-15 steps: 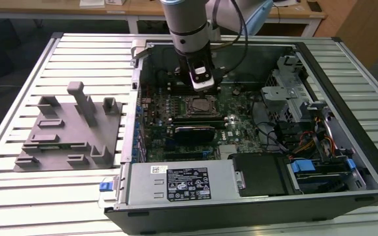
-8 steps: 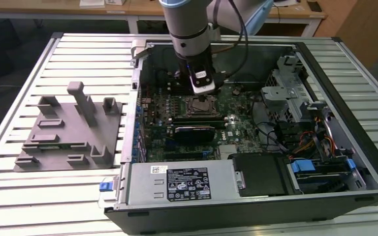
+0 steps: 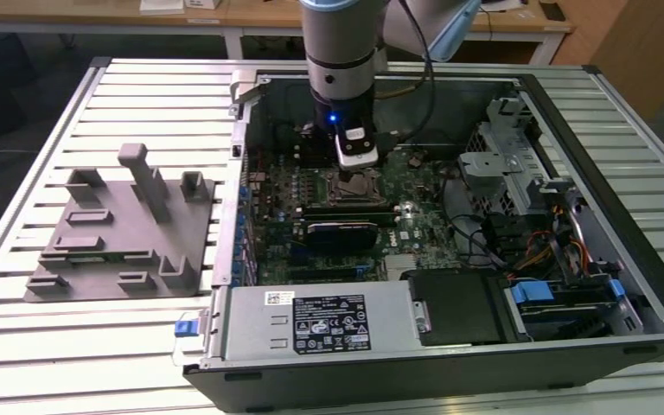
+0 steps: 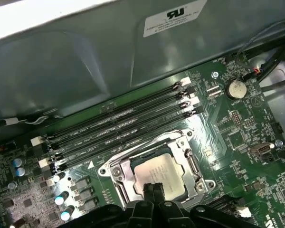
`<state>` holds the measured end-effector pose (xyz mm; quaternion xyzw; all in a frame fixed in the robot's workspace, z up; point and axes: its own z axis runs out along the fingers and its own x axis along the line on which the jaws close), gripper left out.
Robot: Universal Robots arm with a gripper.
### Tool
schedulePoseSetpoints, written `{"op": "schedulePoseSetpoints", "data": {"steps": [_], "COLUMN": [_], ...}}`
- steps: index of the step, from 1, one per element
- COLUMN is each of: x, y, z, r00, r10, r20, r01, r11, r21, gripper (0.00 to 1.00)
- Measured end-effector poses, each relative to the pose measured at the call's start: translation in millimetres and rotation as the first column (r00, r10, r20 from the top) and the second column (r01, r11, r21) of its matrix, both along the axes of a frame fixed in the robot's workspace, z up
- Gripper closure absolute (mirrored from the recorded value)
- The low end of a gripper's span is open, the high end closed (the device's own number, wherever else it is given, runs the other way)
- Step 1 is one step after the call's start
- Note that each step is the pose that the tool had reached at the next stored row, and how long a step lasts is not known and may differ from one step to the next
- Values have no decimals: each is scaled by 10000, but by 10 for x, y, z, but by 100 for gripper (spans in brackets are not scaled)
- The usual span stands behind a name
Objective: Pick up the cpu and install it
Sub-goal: 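Install the first cpu locking lever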
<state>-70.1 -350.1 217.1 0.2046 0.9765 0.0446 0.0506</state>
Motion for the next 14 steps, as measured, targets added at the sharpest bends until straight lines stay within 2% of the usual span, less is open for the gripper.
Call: {"op": "schedulePoseSetpoints", "data": {"steps": [5, 8, 12, 14], "x": [26, 86, 139, 145], "y": [1, 0, 0, 0], "z": [0, 0, -1, 0], "r00": [10000, 9999, 9995, 9991], "r10": [15, 63, 140, 225], "r20": [-18, -110, -296, -361], "r01": [-15, -63, -141, -228], "r11": [10000, 10000, 9999, 9997], "r21": [-3, -4, -48, -74], "gripper": [89, 89, 89, 89]}}
